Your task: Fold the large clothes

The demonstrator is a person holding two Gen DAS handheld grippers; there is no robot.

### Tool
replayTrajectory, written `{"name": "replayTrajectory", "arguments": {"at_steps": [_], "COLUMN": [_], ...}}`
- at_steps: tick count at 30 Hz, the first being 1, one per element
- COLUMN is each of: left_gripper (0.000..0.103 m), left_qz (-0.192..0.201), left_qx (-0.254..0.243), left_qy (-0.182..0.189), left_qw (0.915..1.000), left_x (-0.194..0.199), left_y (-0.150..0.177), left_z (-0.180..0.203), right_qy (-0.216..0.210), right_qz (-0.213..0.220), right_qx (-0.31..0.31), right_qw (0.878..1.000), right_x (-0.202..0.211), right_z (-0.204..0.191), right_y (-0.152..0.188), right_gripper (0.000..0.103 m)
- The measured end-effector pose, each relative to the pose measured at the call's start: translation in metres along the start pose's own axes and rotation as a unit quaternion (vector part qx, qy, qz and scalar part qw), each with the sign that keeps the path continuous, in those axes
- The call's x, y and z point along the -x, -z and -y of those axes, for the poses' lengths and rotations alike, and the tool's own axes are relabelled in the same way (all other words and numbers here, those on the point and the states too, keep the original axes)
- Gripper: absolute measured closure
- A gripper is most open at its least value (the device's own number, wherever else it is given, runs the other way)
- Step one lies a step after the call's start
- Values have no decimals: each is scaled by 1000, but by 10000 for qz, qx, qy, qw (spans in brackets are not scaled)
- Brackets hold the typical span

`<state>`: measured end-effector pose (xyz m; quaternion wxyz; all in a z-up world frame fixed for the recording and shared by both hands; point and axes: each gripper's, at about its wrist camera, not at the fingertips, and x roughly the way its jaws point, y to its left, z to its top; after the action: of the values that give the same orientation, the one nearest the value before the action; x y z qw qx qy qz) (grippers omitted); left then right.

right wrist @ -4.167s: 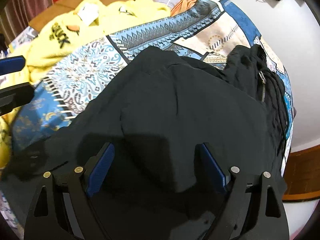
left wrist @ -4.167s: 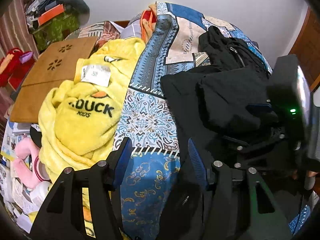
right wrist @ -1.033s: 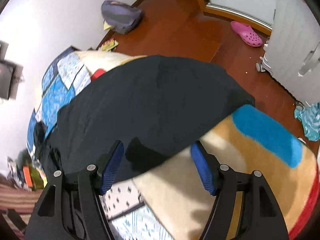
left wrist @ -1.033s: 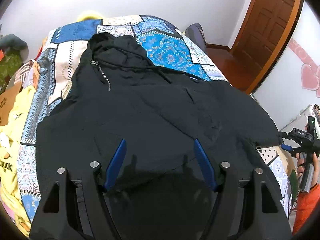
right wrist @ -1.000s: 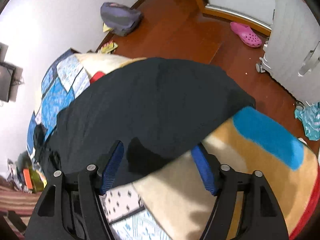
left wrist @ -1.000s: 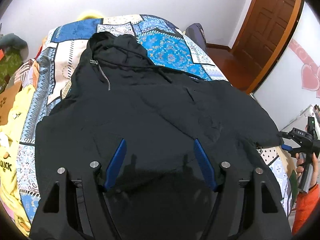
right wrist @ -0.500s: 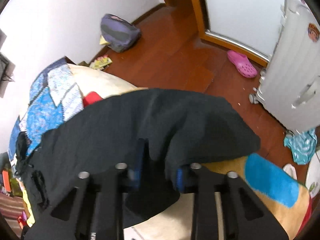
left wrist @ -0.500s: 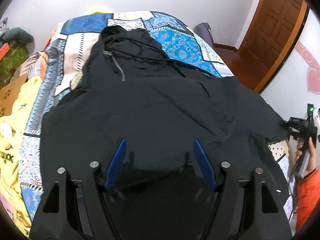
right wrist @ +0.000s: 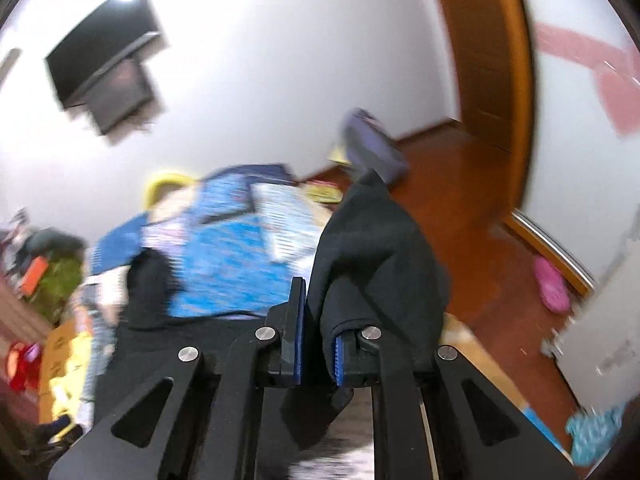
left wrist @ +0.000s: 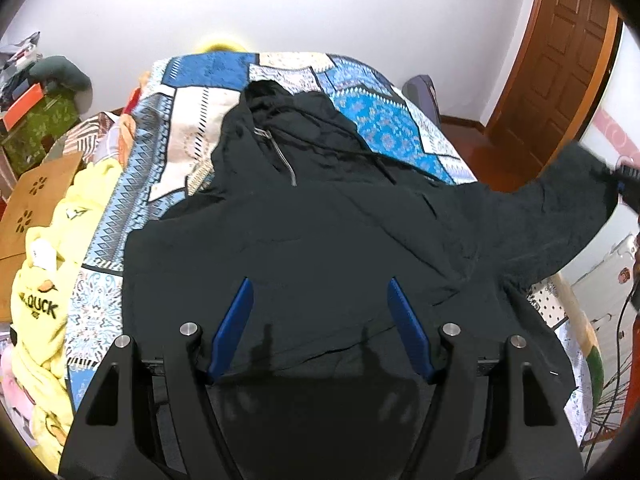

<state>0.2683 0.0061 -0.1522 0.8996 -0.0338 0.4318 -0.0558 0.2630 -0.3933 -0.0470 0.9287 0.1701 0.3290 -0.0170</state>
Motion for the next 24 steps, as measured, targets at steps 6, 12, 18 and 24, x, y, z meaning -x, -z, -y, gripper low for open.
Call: {"name": "replayTrajectory", "arguments": {"at_steps": [6,12,18,24], "left_gripper": [35,35,35,34], "left_qz": [220,334,353,256], "left_qx": [75,189,459,744], "left_qy": [-20,-102,-236,-340], "left_qw": [9997,9992,9980,9963], "left_x": [21,35,44,46], "left_y": [0,6,17,33], "left_z": [-16,-39,-69,-98], "right_qy": [-875,-1457,-1790,-1678], "right_qz": [-97,-678,-1585,-2426], "right_qx": [494,1042,1790,2420], "right_qw": [9949,9815,9544,9244], "right_x": [-3,-33,-69,-103], "right_z": [-86,-162,-225,-256], "right_y": [5,43,101,169], "right_gripper": [93,93,94,94]}}
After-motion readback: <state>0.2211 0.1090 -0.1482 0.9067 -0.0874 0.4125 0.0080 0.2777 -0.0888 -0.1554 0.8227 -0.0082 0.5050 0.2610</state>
